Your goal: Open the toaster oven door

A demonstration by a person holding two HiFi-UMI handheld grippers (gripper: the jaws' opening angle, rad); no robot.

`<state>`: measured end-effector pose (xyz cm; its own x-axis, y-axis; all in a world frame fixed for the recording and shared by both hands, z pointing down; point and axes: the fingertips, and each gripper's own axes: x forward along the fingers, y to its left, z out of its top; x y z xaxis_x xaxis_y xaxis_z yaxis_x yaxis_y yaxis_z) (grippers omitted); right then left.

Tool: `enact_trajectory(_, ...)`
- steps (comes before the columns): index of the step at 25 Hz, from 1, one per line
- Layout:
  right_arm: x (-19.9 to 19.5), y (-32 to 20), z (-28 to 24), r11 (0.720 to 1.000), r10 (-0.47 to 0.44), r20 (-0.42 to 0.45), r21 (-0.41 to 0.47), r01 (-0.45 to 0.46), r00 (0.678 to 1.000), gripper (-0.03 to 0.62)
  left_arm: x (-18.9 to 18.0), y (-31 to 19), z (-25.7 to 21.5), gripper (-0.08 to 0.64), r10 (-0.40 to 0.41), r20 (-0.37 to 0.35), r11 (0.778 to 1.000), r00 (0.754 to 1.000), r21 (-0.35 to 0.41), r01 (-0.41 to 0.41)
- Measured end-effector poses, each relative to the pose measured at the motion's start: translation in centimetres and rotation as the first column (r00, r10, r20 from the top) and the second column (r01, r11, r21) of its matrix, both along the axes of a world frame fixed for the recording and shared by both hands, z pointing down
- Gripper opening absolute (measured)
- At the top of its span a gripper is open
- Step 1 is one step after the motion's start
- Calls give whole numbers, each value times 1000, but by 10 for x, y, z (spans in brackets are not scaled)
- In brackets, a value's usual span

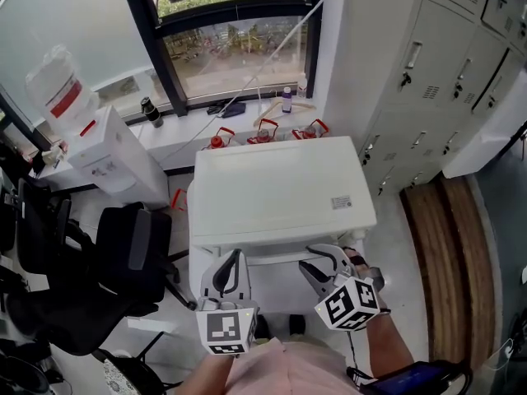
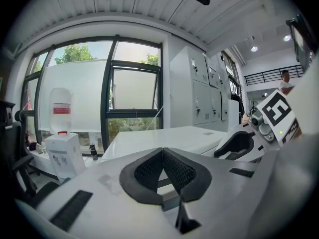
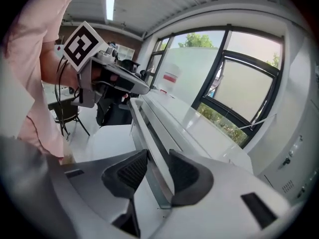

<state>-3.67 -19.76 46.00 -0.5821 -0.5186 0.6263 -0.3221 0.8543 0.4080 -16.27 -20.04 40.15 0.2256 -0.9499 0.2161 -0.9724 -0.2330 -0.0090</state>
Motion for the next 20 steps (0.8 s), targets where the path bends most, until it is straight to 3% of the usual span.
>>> enact_trajectory(20, 7, 47, 13, 999, -32, -42, -32, 30, 999, 110, -5, 19, -1, 14, -24, 22, 1000, 999, -4, 24)
